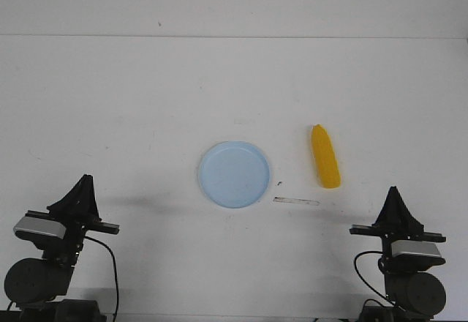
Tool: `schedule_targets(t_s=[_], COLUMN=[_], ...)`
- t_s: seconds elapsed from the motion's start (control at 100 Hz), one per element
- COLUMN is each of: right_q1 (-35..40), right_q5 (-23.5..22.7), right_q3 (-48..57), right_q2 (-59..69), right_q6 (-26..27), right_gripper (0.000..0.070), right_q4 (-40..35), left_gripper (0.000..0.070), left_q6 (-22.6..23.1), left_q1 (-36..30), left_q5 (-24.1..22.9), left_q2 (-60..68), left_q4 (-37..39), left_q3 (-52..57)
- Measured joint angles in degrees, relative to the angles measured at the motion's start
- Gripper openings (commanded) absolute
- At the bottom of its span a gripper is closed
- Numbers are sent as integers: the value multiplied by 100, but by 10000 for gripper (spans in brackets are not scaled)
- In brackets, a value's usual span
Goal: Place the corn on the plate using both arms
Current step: 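Reach the right gripper to the yellow corn cob and grasp it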
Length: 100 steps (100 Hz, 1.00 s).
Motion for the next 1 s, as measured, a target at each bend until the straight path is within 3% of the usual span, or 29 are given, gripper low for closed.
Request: schedule_targets(t_s=[0.14, 0.62, 1.0], right_q1=[2, 446, 1025], right_q5=[2, -13, 7], right_q3=[763, 3239, 5241], right_q2=[859, 4483, 7001], right_q6=[-7, -13, 15], right_gripper=[7, 7, 7], right_q4=[-212, -1980, -4000], left_gripper=[1, 1, 1], left_q6=[0, 2, 2], left_q1=[0, 0, 0], left_q5=[0, 0, 0], left_q2=[0, 0, 0], left_q4=[0, -2, -2], left_q3=[0, 0, 0])
